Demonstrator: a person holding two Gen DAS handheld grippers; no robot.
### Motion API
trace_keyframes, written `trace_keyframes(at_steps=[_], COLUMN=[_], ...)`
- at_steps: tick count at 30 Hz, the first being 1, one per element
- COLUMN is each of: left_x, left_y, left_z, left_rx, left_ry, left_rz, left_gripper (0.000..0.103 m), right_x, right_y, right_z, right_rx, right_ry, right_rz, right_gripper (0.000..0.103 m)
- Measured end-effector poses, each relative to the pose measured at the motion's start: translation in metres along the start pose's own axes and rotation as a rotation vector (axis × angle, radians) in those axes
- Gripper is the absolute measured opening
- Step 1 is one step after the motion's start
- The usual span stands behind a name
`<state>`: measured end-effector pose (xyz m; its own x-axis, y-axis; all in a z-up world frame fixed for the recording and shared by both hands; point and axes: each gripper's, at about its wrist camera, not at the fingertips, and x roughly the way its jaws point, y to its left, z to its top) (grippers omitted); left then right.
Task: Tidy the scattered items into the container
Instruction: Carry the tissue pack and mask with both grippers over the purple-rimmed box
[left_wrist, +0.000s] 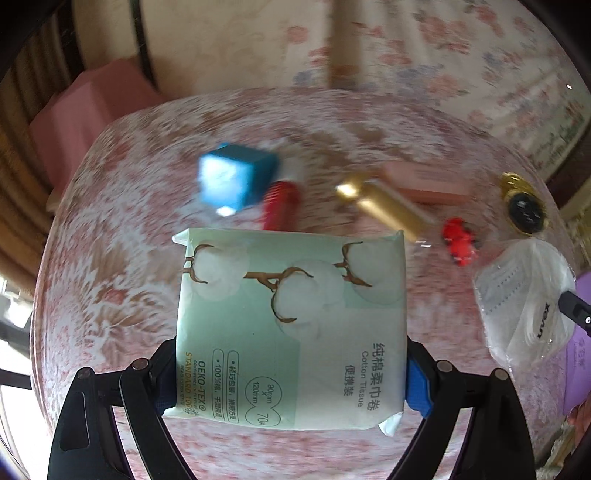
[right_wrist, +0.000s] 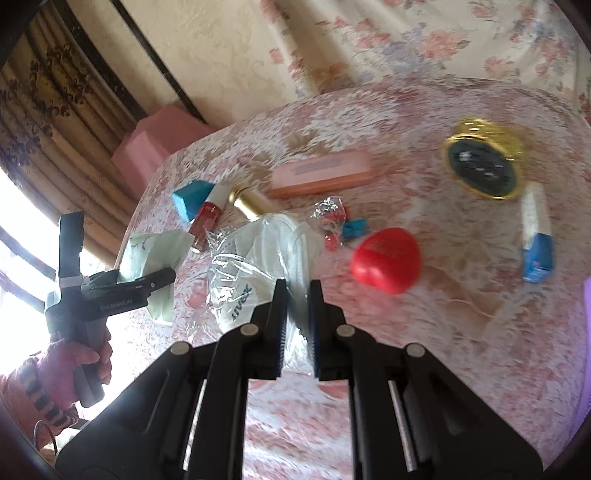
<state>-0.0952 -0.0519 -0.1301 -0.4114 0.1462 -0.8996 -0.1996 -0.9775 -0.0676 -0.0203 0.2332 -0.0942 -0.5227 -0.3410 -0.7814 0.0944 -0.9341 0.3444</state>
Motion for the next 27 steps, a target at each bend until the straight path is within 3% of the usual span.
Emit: trace_keyframes(at_steps=[12, 27], left_x=[-0.038, -0.102], left_y=[-0.143, -0.378], left_z=[0.015, 0.027], left_rx=[0.24, 0.601], left_ry=[-0.053, -0.123], left_rz=[-0.115, -0.348], left_gripper=[0.093, 0.093], right_x=[-0.116, -0.278], right_y=[-0.085, -0.222], right_z=[-0.028, -0.072], right_rx=[0.141, 0.397], right_ry=[-0.135, -0.322], right_rz=[-0.11, -0.354], right_gripper=[0.013, 0.013])
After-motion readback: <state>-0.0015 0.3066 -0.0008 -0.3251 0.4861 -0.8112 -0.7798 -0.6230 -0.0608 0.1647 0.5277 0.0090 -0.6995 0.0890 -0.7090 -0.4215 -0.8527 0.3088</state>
